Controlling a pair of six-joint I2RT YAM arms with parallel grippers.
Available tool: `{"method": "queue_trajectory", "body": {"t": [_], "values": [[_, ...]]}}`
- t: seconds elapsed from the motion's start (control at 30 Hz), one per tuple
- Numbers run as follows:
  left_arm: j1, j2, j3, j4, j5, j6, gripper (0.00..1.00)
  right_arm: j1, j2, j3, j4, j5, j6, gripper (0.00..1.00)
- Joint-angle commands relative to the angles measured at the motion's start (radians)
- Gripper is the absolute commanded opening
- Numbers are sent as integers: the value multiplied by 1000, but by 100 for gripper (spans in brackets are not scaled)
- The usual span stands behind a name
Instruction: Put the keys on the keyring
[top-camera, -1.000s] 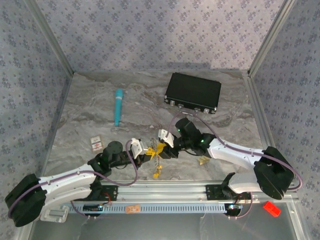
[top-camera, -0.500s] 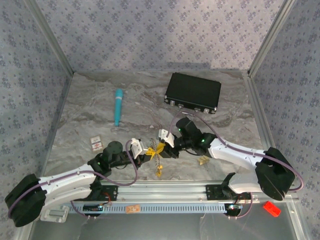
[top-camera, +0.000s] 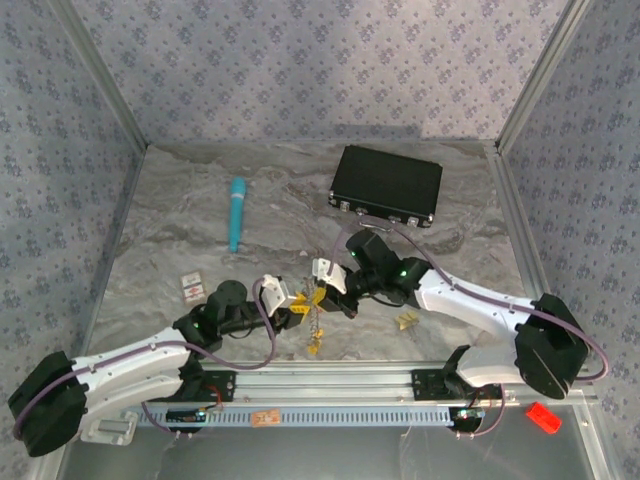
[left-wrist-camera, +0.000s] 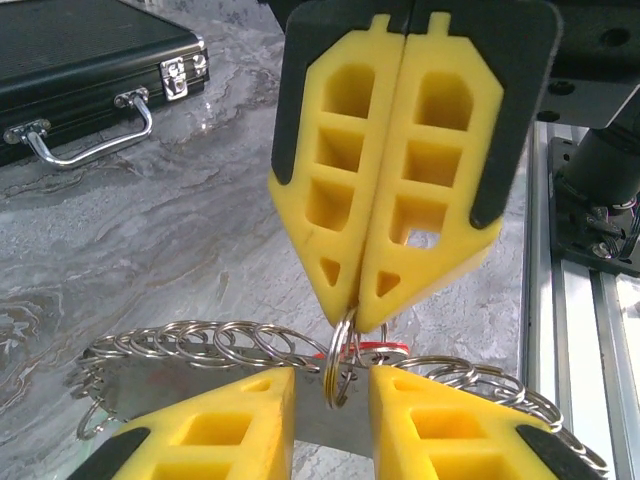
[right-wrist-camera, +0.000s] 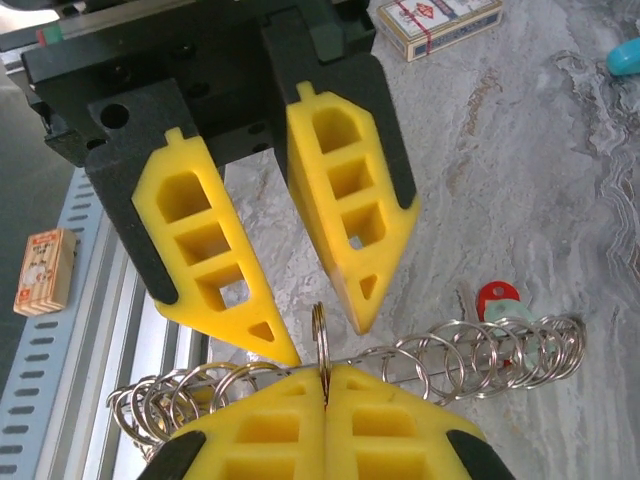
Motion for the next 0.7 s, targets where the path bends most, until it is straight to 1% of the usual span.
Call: {"method": "queue_trajectory", "body": {"t": [0.0, 0.1, 0.23, 0.43, 0.53, 0.57, 0.63, 0.67], "values": [[0, -14, 39, -59, 3, 15, 25, 31, 30, 85, -168, 55, -118, 0], [0, -17, 39, -58, 2, 17, 24, 47, 49, 125, -226, 78, -155, 0], [0, -14, 41, -51, 13, 21, 20, 61, 64, 156, -255, 80, -178, 0], [0, -14, 39, -35, 39, 28, 8, 79, 80, 163, -250, 74, -171, 0], [0, -25, 34, -23, 49, 32, 0, 75, 65, 141, -220, 81, -145, 0], [-1, -31, 31, -19, 52, 35, 0, 68, 51, 126, -200, 81, -129, 5], [0, -40, 25, -12, 58, 37, 0, 49, 21, 97, -155, 81, -93, 22], [-1, -43, 21, -5, 58, 35, 0, 36, 4, 80, -138, 71, -79, 24]]}}
